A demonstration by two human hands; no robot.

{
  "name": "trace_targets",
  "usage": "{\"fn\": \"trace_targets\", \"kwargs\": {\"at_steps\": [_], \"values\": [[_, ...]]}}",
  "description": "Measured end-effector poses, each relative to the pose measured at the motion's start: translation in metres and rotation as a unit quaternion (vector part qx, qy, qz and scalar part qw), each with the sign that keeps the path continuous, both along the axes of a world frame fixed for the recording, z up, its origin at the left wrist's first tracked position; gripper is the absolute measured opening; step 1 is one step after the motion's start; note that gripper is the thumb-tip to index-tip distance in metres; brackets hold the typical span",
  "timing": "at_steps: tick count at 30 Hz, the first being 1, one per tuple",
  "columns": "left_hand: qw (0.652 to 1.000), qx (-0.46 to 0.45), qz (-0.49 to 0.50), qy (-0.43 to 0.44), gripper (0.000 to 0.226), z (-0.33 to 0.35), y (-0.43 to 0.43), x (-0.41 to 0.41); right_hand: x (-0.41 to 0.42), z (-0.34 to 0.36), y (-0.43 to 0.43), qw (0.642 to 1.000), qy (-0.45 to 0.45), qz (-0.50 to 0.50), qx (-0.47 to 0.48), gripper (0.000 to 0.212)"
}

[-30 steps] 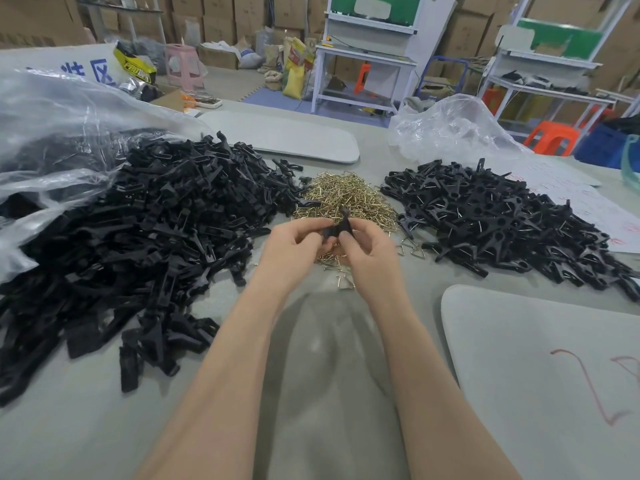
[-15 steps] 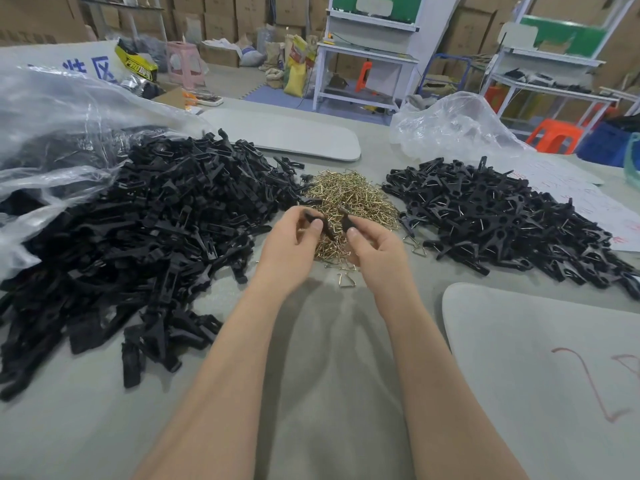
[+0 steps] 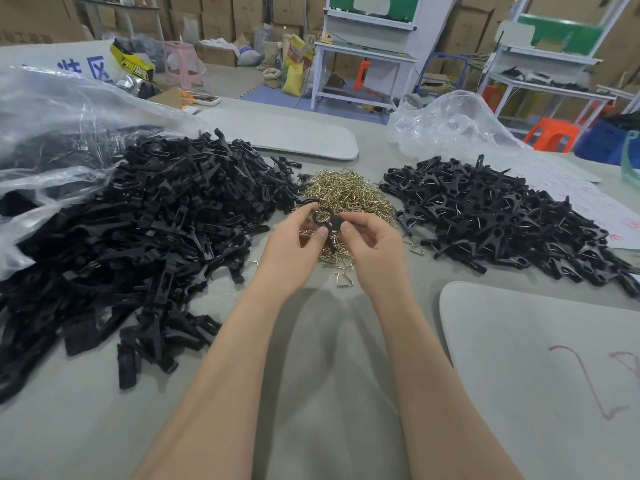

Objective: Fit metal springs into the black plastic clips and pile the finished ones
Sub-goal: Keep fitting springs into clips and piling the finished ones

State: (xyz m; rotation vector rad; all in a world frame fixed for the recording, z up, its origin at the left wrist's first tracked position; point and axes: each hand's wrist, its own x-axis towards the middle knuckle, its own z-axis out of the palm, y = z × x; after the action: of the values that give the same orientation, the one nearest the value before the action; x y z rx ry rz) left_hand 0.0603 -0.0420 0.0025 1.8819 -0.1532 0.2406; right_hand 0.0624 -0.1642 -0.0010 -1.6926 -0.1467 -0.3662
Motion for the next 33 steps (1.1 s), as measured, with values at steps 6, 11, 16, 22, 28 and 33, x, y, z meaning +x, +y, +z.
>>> {"fn": "trace_targets", "kwargs": {"at_steps": [6,11,16,22,28,33], "values": [[1.0,-0.004,-0.006,-0.003,0.043,0.002,0.001,-0.002,0.0,-0.001,0.001,1.0,0.005,0.006,0.0,0.029],[0.994,-0.101,-0.038,0.001,0.037,0.005,0.002,-0.005,-0.001,0.003,-0.002,0.997,0.051,0.021,0.052,0.023],[0.952,-0.274,-0.11,0.078,0.021,0.006,0.006,-0.007,-0.003,0.008,-0.009,0.961,0.137,0.154,0.186,0.021],[0.911,-0.39,-0.035,0.13,0.003,0.004,0.011,0.001,-0.002,0.009,-0.017,0.976,0.173,0.037,0.123,0.017],[0.695,-0.688,0.029,0.205,0.022,0.006,0.026,0.004,-0.009,0.005,-0.015,0.883,0.228,-0.022,-0.41,0.031],[0.664,-0.711,0.039,0.229,0.027,0.003,0.023,0.002,-0.009,0.001,0.003,0.843,0.212,-0.022,-0.494,0.021]]}}
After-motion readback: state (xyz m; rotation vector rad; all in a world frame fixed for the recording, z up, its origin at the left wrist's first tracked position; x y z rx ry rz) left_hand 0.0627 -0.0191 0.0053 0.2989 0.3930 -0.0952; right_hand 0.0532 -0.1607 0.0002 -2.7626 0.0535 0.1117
